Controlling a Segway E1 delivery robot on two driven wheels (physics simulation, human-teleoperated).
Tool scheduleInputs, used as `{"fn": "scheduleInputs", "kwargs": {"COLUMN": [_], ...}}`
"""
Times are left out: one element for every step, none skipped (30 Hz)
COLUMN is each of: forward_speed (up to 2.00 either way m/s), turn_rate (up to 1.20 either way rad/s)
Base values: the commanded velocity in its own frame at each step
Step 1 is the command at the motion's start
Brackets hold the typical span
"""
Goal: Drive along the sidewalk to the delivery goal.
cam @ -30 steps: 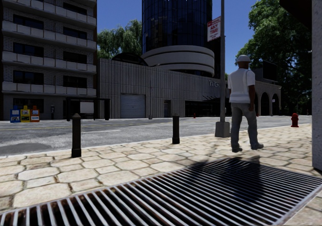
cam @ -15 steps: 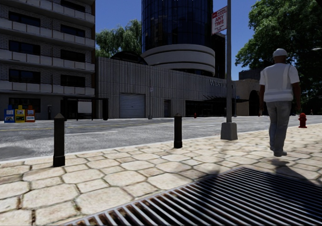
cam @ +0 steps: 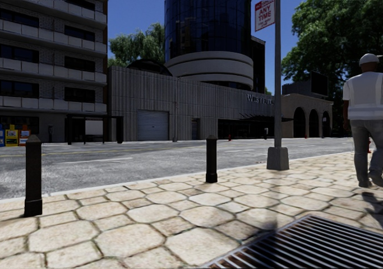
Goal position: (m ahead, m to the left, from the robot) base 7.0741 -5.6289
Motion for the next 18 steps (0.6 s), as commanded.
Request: {"fn": "scheduleInputs", "kwargs": {"forward_speed": [1.11,1.11,1.11,1.11,1.11,1.11,1.11,1.11,1.11,1.11,1.11,1.07,1.02,0.98,0.97,0.96,0.96,0.96], "turn_rate": [-0.24,-0.24,-0.24,-0.24,-0.24,-0.24,-0.24,-0.24,-0.24,-0.24,-0.24,-0.24,-0.24,-0.24,-0.24,-0.24,-0.26,-0.26]}}
